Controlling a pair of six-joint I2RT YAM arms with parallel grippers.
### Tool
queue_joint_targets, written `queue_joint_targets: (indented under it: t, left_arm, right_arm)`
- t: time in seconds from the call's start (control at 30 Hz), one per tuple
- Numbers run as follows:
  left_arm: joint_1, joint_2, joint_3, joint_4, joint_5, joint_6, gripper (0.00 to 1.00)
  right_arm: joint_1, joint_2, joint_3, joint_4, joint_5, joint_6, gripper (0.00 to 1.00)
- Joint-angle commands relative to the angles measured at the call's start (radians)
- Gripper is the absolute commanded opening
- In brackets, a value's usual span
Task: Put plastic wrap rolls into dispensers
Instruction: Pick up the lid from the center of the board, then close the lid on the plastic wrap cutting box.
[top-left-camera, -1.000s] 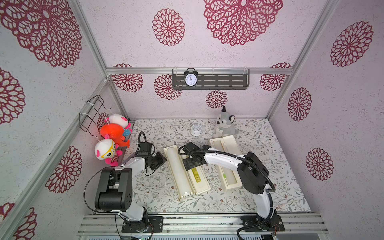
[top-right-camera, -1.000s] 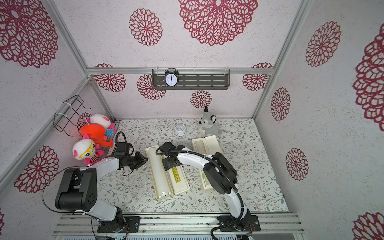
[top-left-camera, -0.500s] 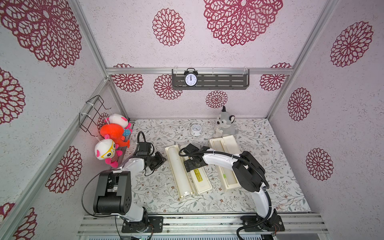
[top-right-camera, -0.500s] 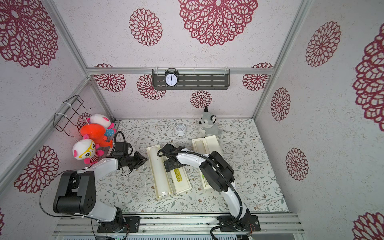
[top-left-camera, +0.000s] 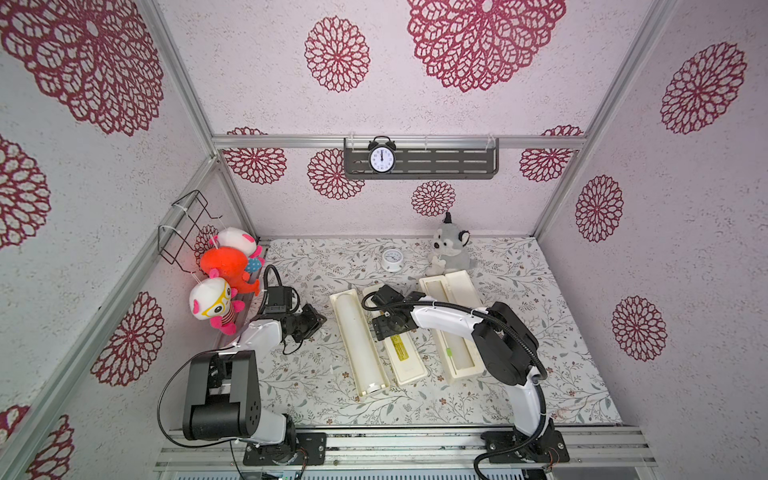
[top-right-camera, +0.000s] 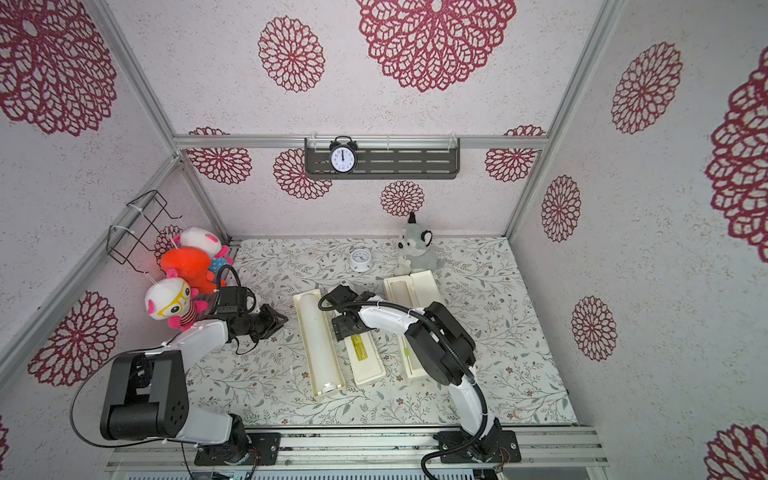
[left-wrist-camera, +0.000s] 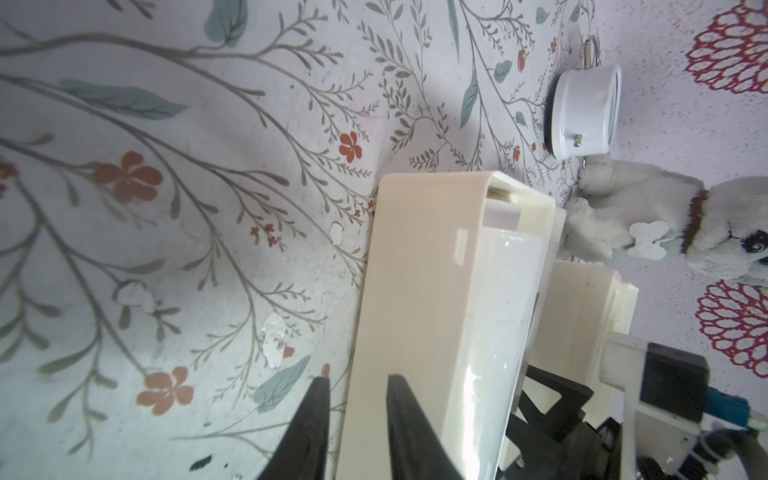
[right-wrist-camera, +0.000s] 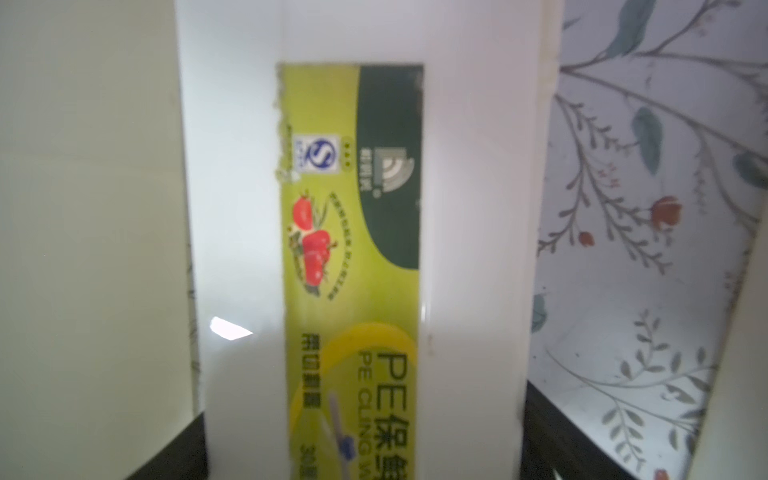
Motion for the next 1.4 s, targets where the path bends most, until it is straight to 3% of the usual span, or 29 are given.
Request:
queue_joint_targets:
  t: [0.0,0.33,0.7,0.97,1.37]
  left_arm:
    - [0.020,-0.032,0.015,-0.011,0.026,0.020,0.28]
    - [0.032,-0.076,0.011,0.095,0.082,-0.057,0.29]
    - [0.031,-0.141,-0.023,0.118,0.059,-0.073,0.29]
    - [0.029,-0.131,-0.045,0.164,0.069,-0.092,0.30]
    - [-0.004,-0.077,-0.074,0.287,0.111,-0.150,0.32]
  right_arm:
    - [-0.001,-0.114,0.078,-0.024,0.003,0.016,0.85]
    - [0.081,-0.078,0.236,-0.118,-0.048,0.088,0.84]
    - [0.165,0.047,0.347,-0.193,-0.019,0.167,0.84]
    - [0.178,0.101,0.396,-0.256,-0.003,0.198,0.84]
    - [0.178,0.137,0.437,-0.270,-0.074,0.214,0.86]
